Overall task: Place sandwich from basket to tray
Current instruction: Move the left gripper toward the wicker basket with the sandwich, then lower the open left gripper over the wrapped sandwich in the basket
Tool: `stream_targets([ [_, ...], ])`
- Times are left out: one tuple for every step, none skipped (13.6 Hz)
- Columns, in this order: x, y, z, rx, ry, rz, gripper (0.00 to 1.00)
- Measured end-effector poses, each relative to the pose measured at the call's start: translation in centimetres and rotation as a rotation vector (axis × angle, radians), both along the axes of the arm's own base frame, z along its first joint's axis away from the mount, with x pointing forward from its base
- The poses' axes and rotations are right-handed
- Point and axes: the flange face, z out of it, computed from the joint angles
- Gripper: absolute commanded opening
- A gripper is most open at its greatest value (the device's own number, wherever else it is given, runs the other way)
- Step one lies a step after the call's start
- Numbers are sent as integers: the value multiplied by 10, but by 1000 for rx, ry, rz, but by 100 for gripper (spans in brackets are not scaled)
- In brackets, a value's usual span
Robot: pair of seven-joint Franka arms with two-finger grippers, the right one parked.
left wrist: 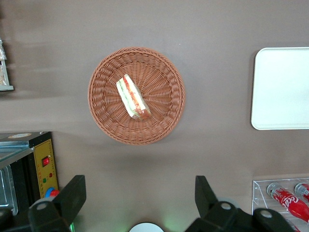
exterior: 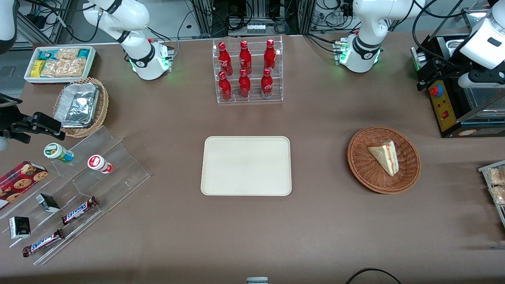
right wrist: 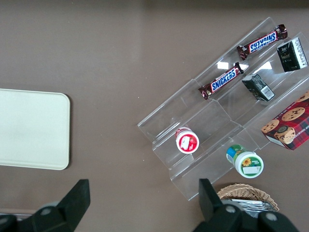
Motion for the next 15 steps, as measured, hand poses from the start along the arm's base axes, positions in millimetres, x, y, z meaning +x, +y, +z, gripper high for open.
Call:
stream_targets([
  [0, 3, 0, 0, 1, 3, 100],
  [0, 6, -1, 1, 4, 5, 100],
  [1, 7, -2, 2, 8, 7, 100],
  [3, 9, -5, 3, 16, 10, 100],
  [7, 12, -12, 9, 29, 19, 100],
  [14, 16, -23, 28, 50, 40, 100],
  [23, 21, -39, 53, 75, 79, 100],
  [34, 27, -56, 70, 95, 140, 100],
  [46, 30, -75, 82, 113, 204, 100],
  [56, 32, -94, 91, 126, 258, 100],
  [66, 33, -114, 96, 128, 311, 100],
  [72, 33, -134, 99, 114, 383, 100],
  [75, 32, -156, 99, 90, 463, 100],
  [75, 31, -176, 97, 74, 528, 100],
  [72, 31, -196, 95, 65, 580, 100],
])
